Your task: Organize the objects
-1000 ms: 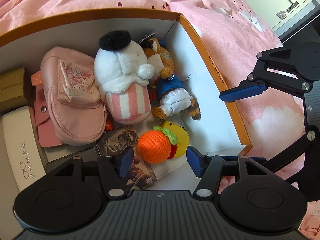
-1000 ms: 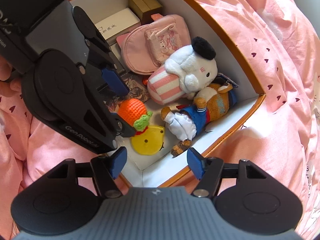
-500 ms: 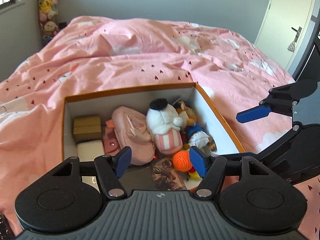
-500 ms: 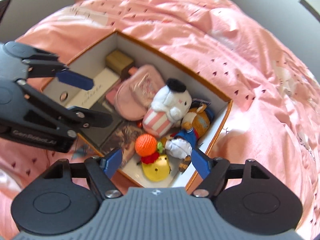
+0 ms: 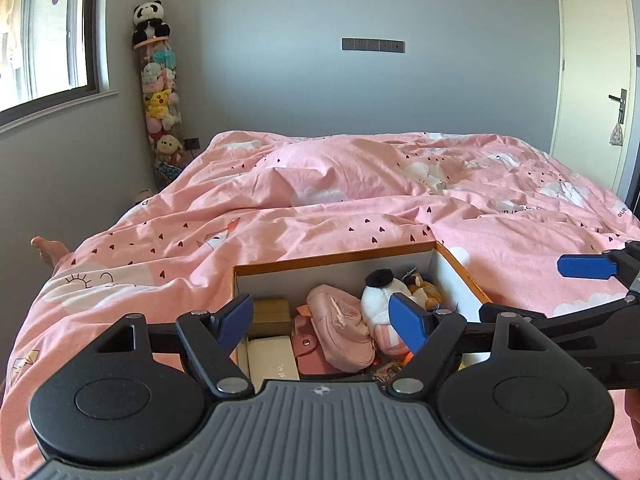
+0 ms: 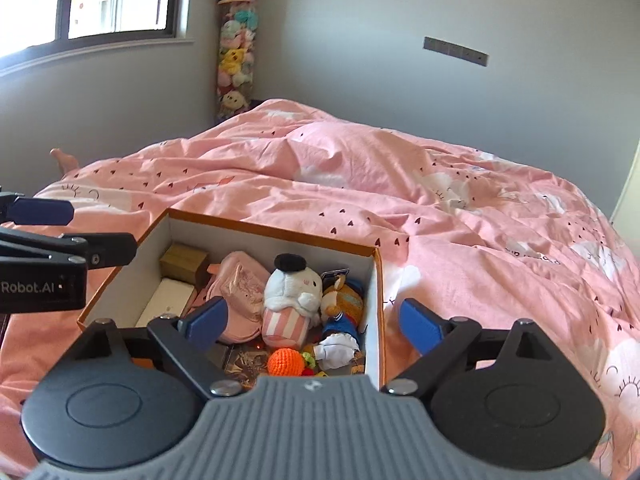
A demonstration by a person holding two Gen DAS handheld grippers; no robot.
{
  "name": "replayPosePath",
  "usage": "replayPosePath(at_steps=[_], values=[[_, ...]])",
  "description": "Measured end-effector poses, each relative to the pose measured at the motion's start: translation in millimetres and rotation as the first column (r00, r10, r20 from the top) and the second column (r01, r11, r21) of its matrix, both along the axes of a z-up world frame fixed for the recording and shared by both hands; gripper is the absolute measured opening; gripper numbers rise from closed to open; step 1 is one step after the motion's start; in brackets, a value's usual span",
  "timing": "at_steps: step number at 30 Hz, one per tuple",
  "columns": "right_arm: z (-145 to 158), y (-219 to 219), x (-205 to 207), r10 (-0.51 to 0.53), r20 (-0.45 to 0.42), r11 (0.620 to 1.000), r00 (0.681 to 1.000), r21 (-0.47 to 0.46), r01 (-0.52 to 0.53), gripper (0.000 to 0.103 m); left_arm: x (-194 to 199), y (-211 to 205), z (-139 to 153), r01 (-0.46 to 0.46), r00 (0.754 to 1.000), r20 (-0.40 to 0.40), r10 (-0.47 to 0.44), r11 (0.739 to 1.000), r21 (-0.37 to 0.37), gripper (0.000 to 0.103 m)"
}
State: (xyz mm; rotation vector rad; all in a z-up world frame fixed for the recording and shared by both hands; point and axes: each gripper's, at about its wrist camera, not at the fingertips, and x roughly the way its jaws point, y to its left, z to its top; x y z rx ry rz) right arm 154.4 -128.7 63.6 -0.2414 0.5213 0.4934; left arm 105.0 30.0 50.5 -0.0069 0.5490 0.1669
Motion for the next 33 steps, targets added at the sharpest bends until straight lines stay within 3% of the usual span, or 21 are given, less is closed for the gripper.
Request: replayPosePath(at_steps=[10, 23, 33], values=[[-13.7, -4.3, -39.8, -0.113, 0.086, 0.989, 0.99, 0.106, 0.104, 0.1, -15.5, 7.5, -32.0, -0.042, 0.999, -0.027, 0.04, 0.997, -0.061, 0.092], [-41.6, 2.7, -42.7, -0.138, 0.039, 0.988, 0.99, 0.073, 0.135, 0.101, -14.3, 14.7, -68.4, -0.081, 0.994, -0.084, 0.073, 0.993, -0.088, 0.092], [-52.4, -1.6, -32.8, -0.15, -0.019, 0.985, 0.988, 0.081, 0.151, 0.101, -11.6, 10.8, -74.1, -0.077, 0.991, -0.115, 0.068, 0.994, -0.075, 0.092]])
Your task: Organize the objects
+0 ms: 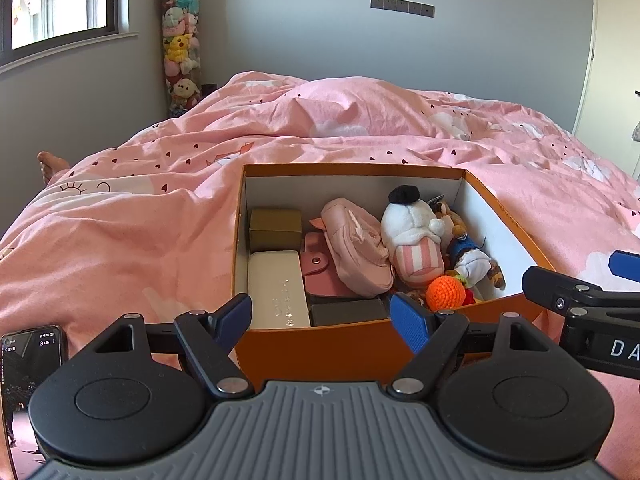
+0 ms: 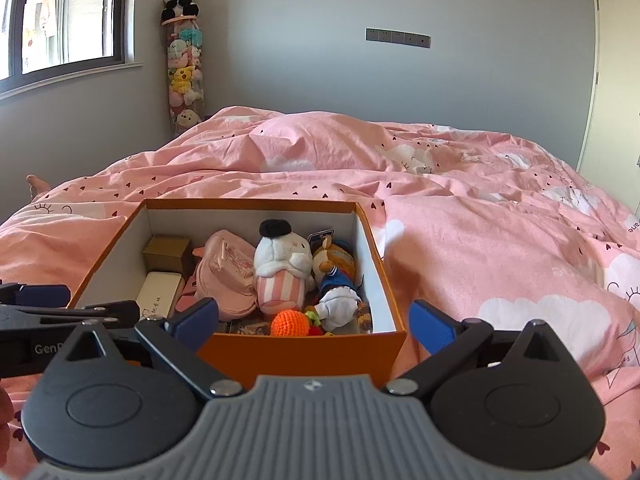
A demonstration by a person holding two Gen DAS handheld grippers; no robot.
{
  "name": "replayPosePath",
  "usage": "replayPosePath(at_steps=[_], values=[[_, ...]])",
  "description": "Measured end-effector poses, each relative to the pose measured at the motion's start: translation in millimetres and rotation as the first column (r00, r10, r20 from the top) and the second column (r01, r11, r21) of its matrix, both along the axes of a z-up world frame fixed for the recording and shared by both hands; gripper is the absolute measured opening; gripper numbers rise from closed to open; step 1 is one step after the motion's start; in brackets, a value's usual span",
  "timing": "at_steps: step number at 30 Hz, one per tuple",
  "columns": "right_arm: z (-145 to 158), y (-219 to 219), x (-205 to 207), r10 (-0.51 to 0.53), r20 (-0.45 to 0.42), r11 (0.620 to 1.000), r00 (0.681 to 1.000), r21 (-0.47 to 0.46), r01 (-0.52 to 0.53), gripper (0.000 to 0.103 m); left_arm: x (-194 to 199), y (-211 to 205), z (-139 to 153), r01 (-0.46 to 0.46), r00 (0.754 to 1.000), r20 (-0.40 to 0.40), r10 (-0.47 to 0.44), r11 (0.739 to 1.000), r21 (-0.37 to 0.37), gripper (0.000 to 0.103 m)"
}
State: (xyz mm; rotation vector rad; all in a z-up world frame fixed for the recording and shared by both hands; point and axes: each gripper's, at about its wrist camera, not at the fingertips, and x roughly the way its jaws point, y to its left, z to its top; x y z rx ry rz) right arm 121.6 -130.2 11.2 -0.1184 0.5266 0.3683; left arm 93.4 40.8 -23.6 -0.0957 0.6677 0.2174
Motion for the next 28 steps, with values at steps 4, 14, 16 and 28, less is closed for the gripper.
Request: replayPosePath(at_steps=[4, 14, 16, 28], values=[[-0.7, -2.1, 1.0, -0.005, -0.009, 1.0, 1.0, 0.01, 0.005, 0.101, 0.3, -1.5, -0.2, 0.002, 1.0, -0.006, -0.002, 1.0, 0.004, 0.092], [-0.3, -2.3, -0.3, -0.002, -0.008, 1.0, 1.0, 0.009, 0.003, 0.101, -0.2, -1.3, 0.7, 0.003, 1.0, -0.007, -0.003, 1.0, -0.001, 0.092], [-0.4, -2.4, -0.4, 0.0, -0.008, 1.0, 1.0, 0.008, 0.001, 0.101, -0.3, -1.0, 1.6, 0.002, 1.0, -0.008, -0.002, 1.0, -0.005, 0.092], [-1.9, -0.3, 0.2, 0.009, -0.014, 1.0, 1.0, -0.001, -0.009, 0.101, -2.3, -0.3, 3.5, 0.001, 1.0, -0.001, -0.001, 1.0, -0.025, 0.092]])
